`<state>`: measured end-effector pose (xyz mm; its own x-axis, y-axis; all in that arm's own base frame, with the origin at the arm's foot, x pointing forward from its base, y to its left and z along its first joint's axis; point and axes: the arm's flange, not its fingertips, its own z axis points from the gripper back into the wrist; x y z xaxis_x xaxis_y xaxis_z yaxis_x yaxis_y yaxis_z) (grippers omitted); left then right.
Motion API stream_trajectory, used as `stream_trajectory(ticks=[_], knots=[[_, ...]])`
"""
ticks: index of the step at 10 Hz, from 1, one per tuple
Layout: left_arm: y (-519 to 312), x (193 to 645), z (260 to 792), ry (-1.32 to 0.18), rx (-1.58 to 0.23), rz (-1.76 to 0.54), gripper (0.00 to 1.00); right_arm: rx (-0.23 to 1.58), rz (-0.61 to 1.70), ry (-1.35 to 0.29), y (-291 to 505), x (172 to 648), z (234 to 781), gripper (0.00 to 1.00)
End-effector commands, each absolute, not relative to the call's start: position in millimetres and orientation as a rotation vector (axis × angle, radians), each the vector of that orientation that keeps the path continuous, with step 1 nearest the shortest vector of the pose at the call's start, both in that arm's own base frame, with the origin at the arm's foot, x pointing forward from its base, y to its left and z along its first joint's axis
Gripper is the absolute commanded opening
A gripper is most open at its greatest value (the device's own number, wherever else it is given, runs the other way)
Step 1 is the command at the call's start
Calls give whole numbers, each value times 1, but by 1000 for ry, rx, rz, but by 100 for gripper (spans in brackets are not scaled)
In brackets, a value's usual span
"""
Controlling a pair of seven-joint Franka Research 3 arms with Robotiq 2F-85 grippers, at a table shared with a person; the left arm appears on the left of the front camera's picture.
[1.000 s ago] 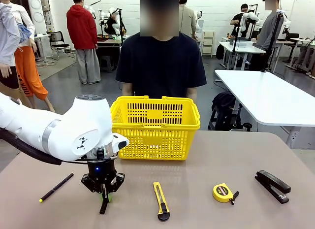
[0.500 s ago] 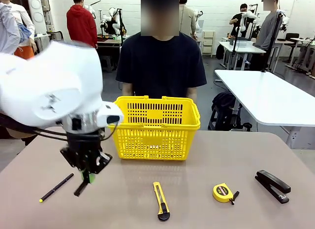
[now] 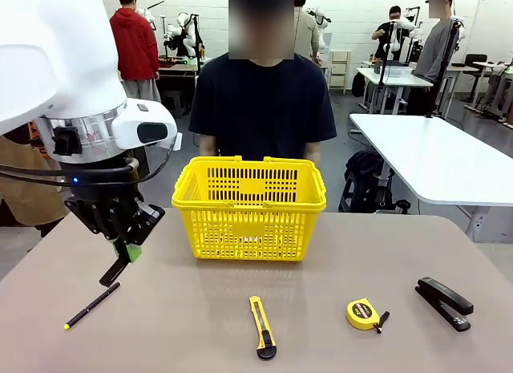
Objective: Place the items the person wants into the basket.
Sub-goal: Pick up the item the person points to and place it in the Market Basket.
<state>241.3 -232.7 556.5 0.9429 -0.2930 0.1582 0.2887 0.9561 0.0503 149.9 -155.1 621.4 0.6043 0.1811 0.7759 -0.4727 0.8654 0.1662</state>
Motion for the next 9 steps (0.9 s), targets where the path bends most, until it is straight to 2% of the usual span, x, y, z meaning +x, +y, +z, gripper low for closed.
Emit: stream_trajectory(ticks=[1, 6, 7, 8, 9], knots=[[-233, 243, 552, -165, 29, -298, 0, 380, 396, -844, -155, 151, 621, 100], [-233, 243, 552, -165, 29, -298, 0, 380, 396, -844, -155, 151, 621, 100], [-234, 242, 554, -162, 36, -295, 14, 380, 396, -844, -155, 151, 621, 100], [-231, 257, 576, -232, 112, -409, 14, 380, 396, -844, -155, 151, 621, 100], [-238, 280, 595, -238, 187, -618, 14, 380, 396, -844, -155, 151, 621, 100]])
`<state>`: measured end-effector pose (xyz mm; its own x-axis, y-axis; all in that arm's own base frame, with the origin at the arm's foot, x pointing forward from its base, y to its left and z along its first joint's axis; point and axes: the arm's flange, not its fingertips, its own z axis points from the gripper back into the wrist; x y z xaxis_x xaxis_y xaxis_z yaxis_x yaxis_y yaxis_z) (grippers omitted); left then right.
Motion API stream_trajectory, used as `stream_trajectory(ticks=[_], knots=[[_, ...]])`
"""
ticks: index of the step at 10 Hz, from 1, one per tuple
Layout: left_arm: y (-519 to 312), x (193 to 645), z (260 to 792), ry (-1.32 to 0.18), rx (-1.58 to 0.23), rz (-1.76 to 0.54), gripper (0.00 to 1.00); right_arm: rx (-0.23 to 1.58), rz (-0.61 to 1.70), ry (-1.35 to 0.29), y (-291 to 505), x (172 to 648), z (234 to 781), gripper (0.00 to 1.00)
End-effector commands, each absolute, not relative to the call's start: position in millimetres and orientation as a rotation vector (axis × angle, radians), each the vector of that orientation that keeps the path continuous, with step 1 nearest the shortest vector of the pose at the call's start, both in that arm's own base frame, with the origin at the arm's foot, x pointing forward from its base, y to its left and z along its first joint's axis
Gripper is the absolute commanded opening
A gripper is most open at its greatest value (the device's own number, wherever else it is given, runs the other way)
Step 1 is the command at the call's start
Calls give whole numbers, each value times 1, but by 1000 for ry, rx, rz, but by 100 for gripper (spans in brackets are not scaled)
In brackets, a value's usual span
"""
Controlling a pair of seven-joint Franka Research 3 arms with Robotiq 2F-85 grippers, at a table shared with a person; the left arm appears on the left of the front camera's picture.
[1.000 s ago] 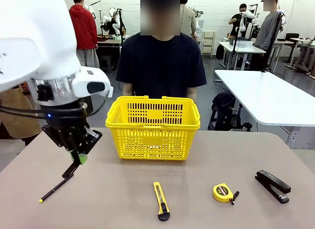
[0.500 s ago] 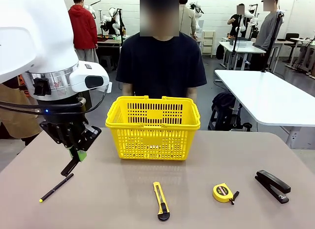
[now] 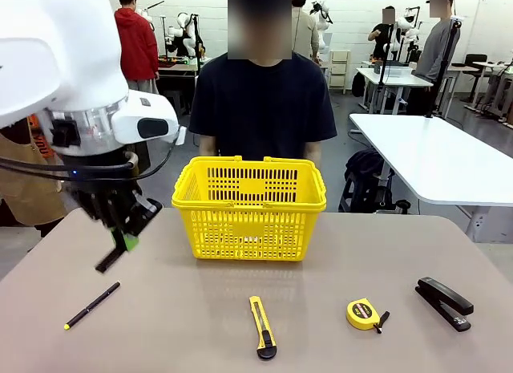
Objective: Place the items the person wants into the basket.
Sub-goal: Pick up the item the person points to and place it in the Market Basket.
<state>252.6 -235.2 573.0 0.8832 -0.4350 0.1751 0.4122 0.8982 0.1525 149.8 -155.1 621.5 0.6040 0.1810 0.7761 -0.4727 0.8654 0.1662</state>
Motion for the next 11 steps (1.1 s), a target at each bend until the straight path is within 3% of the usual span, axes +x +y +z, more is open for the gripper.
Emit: stream_trajectory(ticks=[1, 2, 5, 9, 11], knots=[[-251, 312, 613, -232, 258, -810, 14, 380, 396, -844, -155, 151, 621, 100], [-262, 343, 627, -220, 319, -888, 14, 380, 396, -844, -155, 151, 621, 100], [-295, 422, 661, -146, 222, -1206, 14, 380, 396, -844, -155, 151, 621, 100], [-337, 467, 636, -107, 192, -1288, 14, 380, 396, -844, -155, 151, 621, 100], [-338, 468, 627, -161, 182, -1259, 14, 380, 396, -844, -155, 151, 621, 100]])
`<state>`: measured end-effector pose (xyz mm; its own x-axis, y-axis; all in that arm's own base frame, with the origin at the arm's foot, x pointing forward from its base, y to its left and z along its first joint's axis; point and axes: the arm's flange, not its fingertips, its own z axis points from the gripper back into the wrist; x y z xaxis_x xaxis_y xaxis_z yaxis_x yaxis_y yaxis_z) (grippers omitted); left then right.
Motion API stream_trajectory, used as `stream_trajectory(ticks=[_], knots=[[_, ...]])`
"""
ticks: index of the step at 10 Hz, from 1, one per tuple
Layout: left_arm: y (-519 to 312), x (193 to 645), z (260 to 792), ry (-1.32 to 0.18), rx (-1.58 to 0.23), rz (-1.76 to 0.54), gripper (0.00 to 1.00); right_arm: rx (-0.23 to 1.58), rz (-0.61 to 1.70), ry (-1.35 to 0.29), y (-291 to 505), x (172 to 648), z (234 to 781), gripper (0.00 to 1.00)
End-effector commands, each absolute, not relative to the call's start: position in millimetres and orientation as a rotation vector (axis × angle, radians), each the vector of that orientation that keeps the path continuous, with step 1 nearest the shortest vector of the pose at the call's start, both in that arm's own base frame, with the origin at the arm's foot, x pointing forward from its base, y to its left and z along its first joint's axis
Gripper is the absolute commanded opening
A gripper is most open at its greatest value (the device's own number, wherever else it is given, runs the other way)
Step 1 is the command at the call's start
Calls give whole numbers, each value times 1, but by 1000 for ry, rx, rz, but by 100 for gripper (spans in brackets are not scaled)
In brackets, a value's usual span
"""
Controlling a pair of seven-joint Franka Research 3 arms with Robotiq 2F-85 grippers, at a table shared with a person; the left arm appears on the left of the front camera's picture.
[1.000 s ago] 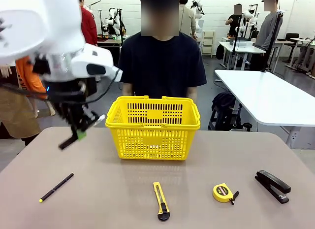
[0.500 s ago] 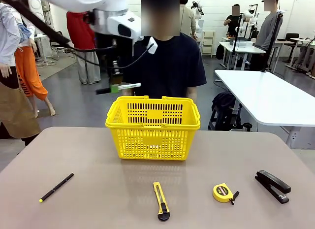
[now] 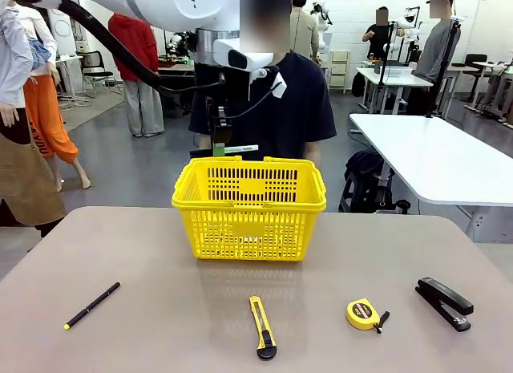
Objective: Place the items the person wants into the basket.
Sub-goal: Pick up the item the person points to and place it in the Market Basket.
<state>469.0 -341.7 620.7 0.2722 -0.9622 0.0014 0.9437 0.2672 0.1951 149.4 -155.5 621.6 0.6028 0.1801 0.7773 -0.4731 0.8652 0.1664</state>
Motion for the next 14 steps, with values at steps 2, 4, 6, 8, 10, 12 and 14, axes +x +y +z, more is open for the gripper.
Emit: stream_trajectory(ticks=[2, 4, 6, 8, 10, 12, 14], knots=[[-339, 465, 626, -127, 172, -1293, 14, 380, 396, -844, -155, 151, 621, 100], [-339, 465, 626, -127, 172, -1293, 14, 380, 396, -844, -155, 151, 621, 100], [-339, 465, 626, -127, 172, -1293, 14, 380, 396, -844, -155, 151, 621, 100], [-339, 465, 626, -127, 172, -1293, 14, 380, 396, -844, -155, 151, 621, 100], [-342, 468, 622, -131, 168, -1291, 14, 380, 396, -844, -155, 151, 621, 100], [-333, 507, 593, -54, 151, -1266, 14, 380, 396, -844, -155, 151, 621, 100], [-333, 513, 566, -41, 214, -1292, 14, 380, 396, -844, -155, 151, 621, 100]])
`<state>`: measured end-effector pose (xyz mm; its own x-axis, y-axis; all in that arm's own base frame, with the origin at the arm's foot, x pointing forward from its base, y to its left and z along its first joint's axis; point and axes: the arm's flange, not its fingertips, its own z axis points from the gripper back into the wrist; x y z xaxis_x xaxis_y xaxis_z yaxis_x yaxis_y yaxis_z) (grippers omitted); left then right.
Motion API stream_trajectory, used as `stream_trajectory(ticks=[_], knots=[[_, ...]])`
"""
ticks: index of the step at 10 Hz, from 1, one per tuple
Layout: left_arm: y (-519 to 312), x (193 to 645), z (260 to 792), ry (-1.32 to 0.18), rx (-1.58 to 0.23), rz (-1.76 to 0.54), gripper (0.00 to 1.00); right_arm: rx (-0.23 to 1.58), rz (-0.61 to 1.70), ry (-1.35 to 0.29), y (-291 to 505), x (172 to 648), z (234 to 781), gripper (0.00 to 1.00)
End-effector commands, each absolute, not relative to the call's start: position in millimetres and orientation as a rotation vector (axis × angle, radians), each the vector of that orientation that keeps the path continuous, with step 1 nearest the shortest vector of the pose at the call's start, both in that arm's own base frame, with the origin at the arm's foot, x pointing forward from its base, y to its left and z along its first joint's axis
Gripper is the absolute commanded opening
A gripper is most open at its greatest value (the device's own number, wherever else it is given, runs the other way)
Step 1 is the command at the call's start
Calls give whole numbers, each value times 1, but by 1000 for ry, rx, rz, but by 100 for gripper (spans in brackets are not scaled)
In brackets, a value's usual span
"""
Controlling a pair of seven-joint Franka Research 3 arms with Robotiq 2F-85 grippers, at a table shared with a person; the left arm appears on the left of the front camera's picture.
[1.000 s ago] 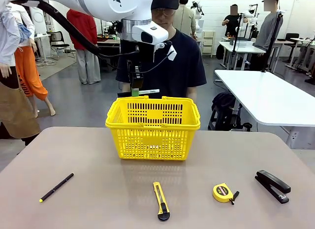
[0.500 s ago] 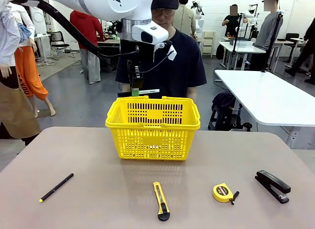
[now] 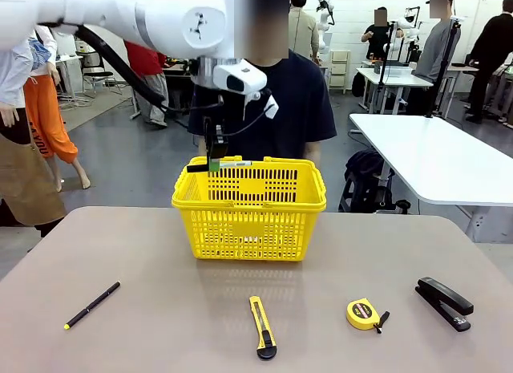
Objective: Place the items the person wants into the basket.
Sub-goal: Pick up the item the person points to and place it in the Market Basket.
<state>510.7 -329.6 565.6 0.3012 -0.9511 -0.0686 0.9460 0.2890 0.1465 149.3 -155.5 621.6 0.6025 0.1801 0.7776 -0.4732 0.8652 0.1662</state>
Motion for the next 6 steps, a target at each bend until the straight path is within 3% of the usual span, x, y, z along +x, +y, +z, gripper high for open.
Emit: stream_trajectory(ticks=[1, 6], knots=[[-336, 519, 554, -27, 203, -1322, 14, 380, 396, -844, -155, 151, 621, 100], [-337, 574, 499, -29, 82, -1272, 14, 380, 396, -844, -155, 151, 621, 100]])
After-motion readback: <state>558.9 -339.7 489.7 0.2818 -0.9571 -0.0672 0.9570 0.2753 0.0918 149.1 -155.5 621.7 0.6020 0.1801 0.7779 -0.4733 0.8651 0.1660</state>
